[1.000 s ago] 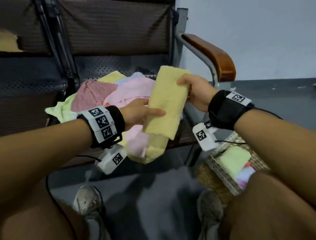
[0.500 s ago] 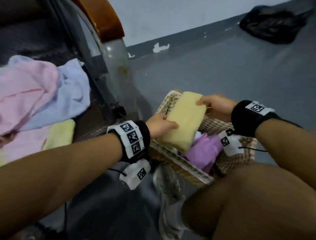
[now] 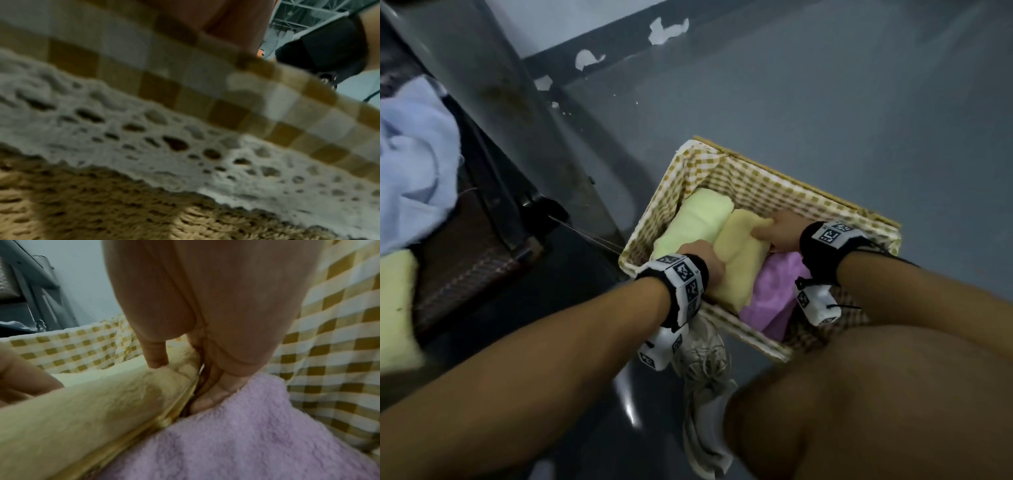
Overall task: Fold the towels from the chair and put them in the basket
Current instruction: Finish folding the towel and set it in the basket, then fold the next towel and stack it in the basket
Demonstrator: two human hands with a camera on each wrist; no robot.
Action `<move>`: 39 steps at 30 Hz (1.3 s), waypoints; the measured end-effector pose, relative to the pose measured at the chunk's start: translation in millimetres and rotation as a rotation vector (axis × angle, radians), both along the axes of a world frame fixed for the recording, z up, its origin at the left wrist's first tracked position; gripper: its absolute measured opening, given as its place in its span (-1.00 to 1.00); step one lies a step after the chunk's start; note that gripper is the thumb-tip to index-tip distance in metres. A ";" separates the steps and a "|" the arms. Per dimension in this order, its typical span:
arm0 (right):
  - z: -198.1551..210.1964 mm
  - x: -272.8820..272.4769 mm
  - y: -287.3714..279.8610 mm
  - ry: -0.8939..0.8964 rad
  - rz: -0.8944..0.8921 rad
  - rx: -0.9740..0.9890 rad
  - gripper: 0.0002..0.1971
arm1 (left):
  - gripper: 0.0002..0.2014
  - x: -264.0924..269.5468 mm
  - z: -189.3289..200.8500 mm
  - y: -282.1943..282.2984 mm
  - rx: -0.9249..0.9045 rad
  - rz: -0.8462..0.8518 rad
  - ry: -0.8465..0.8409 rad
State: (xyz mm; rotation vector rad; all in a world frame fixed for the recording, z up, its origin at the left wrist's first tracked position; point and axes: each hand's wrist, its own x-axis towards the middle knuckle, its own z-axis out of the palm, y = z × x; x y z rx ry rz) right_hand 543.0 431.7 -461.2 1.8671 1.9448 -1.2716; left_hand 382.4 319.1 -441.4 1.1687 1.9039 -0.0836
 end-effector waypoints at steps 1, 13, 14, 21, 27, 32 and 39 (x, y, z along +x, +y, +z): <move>1.0 -1.6 0.5 -0.013 0.017 0.007 -0.60 | -0.64 -1.3 -0.5 -0.2 -0.006 -0.005 0.016; 133.4 -82.3 -19.6 0.040 0.404 0.178 -0.72 | -0.85 -61.6 107.4 -24.2 0.340 0.024 -0.155; 147.3 -96.4 -26.4 0.073 0.428 0.165 -0.74 | -0.84 -74.6 123.9 -29.7 0.374 0.045 -0.171; 233.9 -215.4 -102.5 0.373 0.549 -0.020 -0.71 | -0.75 -193.9 212.9 -108.4 0.536 0.141 -0.187; 268.4 -330.1 -176.6 0.411 0.714 -0.035 -0.74 | -0.84 -287.6 236.9 -207.5 0.593 0.294 -0.031; 262.2 -404.2 -220.5 0.333 0.853 0.077 -0.72 | -0.93 -340.4 224.4 -271.2 0.581 0.416 0.137; 195.6 -445.4 -217.7 0.288 0.993 0.337 -0.61 | -0.36 -383.4 162.1 -284.2 0.362 0.441 0.372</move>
